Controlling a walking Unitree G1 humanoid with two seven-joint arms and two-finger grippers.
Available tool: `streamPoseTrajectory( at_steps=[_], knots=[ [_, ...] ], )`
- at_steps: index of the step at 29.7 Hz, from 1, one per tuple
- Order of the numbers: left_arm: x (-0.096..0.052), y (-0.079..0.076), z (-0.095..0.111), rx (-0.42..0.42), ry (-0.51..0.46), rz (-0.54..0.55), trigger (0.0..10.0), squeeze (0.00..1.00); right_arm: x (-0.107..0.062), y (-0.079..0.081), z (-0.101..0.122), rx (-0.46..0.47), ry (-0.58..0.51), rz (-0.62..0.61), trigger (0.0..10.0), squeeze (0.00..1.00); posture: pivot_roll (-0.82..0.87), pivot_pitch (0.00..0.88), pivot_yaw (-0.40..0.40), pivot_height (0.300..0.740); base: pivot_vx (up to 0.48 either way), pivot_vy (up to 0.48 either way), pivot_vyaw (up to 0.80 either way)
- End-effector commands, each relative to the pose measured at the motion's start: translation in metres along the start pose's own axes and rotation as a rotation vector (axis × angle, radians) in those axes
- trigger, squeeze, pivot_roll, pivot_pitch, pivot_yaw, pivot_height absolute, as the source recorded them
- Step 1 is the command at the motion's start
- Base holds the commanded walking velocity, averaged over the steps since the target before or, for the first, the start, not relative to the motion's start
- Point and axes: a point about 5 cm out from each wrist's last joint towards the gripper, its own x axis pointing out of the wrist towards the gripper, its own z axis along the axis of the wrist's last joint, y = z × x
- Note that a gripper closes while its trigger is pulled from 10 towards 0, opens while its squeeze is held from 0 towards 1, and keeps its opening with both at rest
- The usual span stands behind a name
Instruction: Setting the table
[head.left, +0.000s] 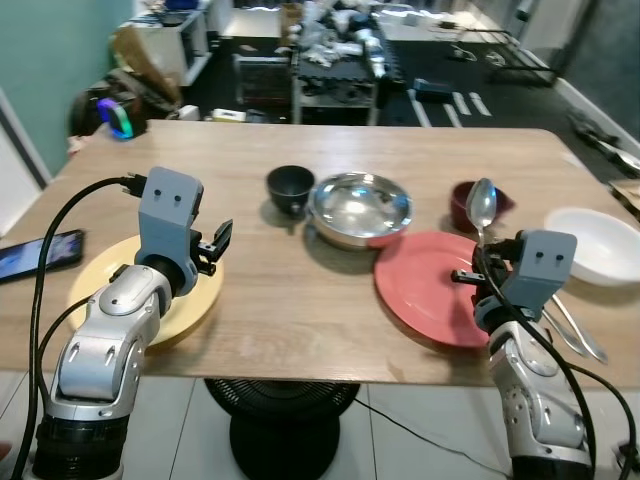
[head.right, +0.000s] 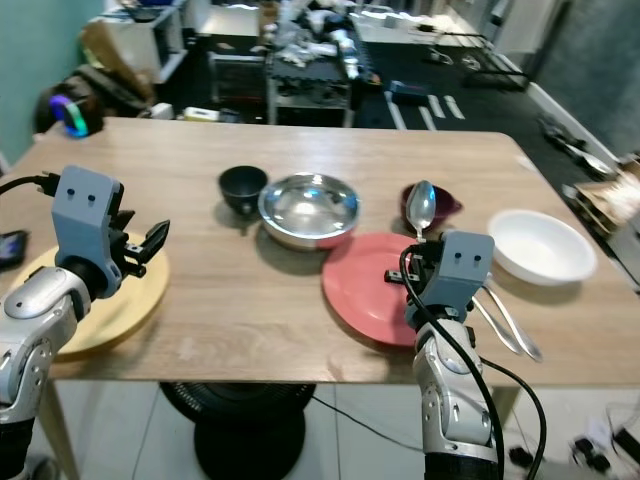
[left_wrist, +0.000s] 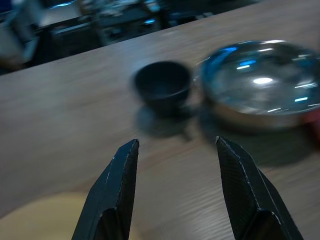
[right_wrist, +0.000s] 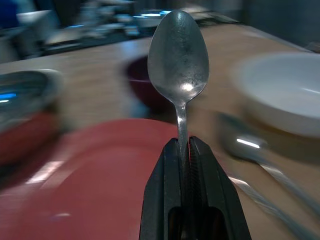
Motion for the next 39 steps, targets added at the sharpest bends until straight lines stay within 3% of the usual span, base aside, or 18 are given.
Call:
streamPoseTrajectory(
  at_steps=[1,39],
  knots=[
    [0.0016,-0.0017,0.0008,0.005,-0.008,-0.007,10.0,0.00,0.0000,-0.0021,-0.0011,0.010,-0.002,-0.013,10.0,0.00,0.03,0.018,0.084,0.740,0.000,0.000,-0.80],
    [0.0036,0.0013,-0.0034,0.014,0.002,-0.003,10.0,0.00,0.0007,-0.0006,-0.0041,-0.008,0.000,-0.013,10.0,0.00,0.03,0.014,0.091,0.740,0.000,0.000,-0.80]
  ],
)
